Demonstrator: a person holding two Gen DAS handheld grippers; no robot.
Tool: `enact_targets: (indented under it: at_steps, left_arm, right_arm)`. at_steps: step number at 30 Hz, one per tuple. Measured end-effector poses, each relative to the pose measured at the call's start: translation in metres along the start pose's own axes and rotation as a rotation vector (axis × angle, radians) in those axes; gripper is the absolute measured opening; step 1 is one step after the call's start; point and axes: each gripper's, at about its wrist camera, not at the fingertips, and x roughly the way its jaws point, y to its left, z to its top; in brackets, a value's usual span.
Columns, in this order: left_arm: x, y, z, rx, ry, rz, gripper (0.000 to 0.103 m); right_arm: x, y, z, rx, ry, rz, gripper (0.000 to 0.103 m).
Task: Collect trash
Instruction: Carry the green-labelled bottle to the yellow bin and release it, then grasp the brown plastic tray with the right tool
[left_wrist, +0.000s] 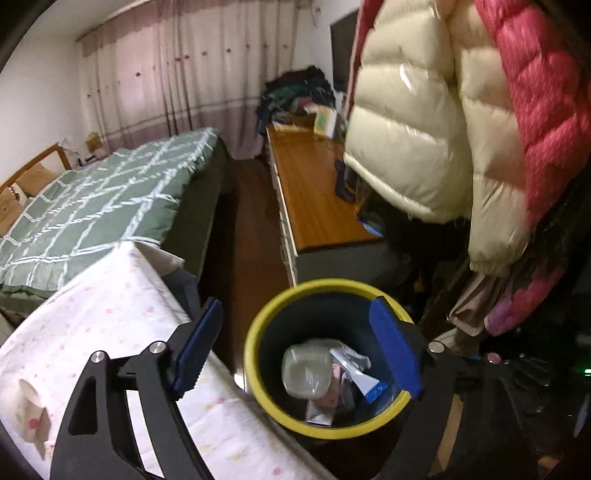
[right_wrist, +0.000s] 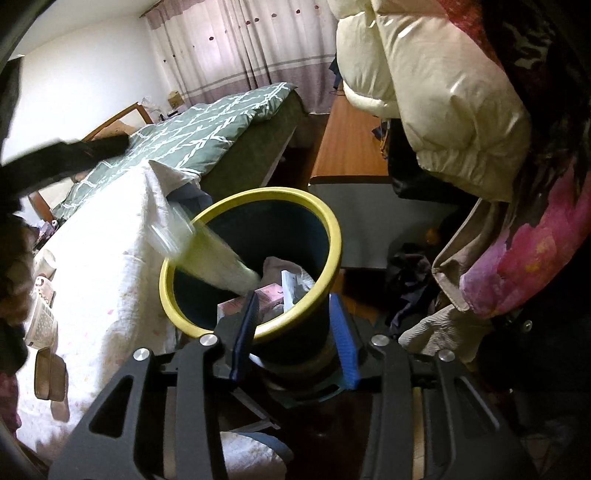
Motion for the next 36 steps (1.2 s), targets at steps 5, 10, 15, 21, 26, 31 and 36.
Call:
enact_targets:
  at_steps: [5, 10, 15, 21, 26, 31, 36]
  left_arm:
    - [-0.07, 0.043, -0.007, -0.066, -0.109, 0.007, 0.089]
    - [-0.143, 0.099, -0.036, -0.124, -0.216, 0.09, 0.091]
    - [-0.204, 0.164, -0.083, -0.204, -0.277, 0.24, 0.093]
    - [-0.245, 0.239, -0.153, -0.306, -0.303, 0.436, 0.094]
    - [-0.254, 0.299, -0.21, -0.443, -0.283, 0.532, 0.094]
    - [-0.256, 0.338, -0.255, -0.507, -0.28, 0.63, 0.094]
    - [-0.249, 0.357, -0.288, -0.568, -0.278, 0.631, 0.094]
  right_arm:
    - [0.001, 0.017, 0.0, -0.016, 0.003, 0.023, 0.038]
    - [0.002, 0.046, -0.002, -0.053, 0.01, 0.055, 0.038]
    - [0.004, 0.089, -0.006, -0.112, 0.022, 0.095, 0.039]
    - [0.003, 0.146, -0.012, -0.189, 0.039, 0.149, 0.038]
    - [-0.001, 0.192, -0.02, -0.256, 0.05, 0.198, 0.039]
    - [-0.011, 0.234, -0.031, -0.328, 0.052, 0.271, 0.042]
    - [-0.017, 0.259, -0.045, -0.379, 0.068, 0.303, 0.056]
